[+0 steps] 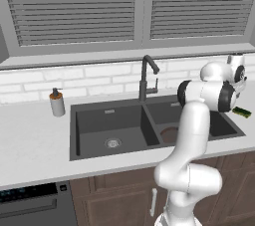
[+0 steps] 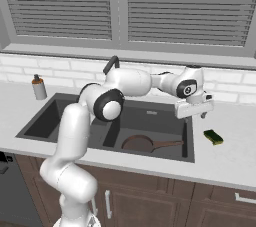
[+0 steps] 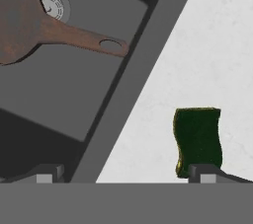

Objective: Pick the pan and sponge and place them into the sink. Then turn on the water.

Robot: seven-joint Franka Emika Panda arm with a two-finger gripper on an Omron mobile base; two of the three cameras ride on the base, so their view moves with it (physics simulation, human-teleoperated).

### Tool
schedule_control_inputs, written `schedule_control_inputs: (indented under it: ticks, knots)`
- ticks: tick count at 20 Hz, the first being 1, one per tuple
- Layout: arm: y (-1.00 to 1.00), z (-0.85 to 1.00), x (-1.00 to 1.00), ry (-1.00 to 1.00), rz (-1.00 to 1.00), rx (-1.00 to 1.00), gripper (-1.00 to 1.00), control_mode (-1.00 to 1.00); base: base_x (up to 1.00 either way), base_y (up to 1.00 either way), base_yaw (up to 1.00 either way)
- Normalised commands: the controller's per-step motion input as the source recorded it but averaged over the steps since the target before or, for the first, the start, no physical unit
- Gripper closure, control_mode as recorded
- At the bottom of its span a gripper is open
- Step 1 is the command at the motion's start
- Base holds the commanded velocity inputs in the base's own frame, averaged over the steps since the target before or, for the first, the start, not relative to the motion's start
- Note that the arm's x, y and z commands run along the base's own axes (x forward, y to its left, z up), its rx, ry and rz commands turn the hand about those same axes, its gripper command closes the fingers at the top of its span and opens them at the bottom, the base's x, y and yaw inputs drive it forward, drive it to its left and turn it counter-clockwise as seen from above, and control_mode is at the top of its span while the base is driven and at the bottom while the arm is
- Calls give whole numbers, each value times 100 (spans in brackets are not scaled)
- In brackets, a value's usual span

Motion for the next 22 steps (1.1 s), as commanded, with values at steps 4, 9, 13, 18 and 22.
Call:
schedule_control_inputs:
  ticks: [4, 9, 13, 18, 22]
  knots:
    - [-7, -19, -16, -6, 0, 0, -100, -100, 0, 0, 0]
    - [-8, -14, -18, -6, 0, 0, -100, -100, 0, 0, 0]
    - [-5, -11, -14, -5, 0, 0, -100, -100, 0, 0, 0]
    - [-9, -9, -9, -3, 0, 0, -100, -100, 0, 0, 0]
    - [-23, -5, -4, -2, 0, 0, -100, -100, 0, 0, 0]
